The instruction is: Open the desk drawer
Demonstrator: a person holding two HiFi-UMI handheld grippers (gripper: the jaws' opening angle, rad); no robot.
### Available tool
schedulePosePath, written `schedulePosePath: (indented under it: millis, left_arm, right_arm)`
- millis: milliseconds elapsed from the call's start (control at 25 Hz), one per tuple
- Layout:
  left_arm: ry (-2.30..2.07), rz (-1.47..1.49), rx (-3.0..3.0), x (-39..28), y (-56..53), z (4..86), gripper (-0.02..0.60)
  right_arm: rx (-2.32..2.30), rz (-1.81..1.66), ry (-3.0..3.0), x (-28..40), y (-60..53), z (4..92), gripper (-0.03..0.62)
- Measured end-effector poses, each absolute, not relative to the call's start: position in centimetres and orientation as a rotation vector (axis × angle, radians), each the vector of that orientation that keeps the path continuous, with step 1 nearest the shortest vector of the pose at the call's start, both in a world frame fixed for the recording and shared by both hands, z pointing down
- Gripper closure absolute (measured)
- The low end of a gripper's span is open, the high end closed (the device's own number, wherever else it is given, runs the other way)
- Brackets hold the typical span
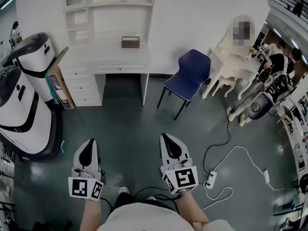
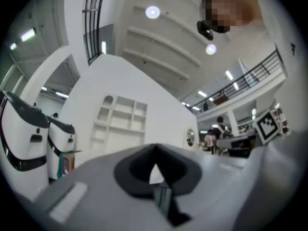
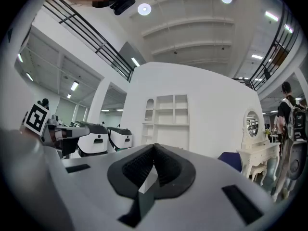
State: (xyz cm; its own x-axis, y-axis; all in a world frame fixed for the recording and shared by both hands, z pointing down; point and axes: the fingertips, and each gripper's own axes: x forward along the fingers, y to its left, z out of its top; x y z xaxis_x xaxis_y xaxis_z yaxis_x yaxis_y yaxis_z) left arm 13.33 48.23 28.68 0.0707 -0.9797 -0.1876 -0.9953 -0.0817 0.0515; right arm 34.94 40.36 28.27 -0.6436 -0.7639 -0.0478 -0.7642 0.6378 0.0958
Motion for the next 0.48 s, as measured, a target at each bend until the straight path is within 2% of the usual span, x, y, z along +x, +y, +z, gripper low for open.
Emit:
schedulePosePath:
  millis: [480]
  left_arm:
    - [2.055,0.264,-2.217,11.6,47.3,28.1,0.577]
  right_arm:
    - [-1.33,0.18,2.832,33.4,39.6,27.9,0.592]
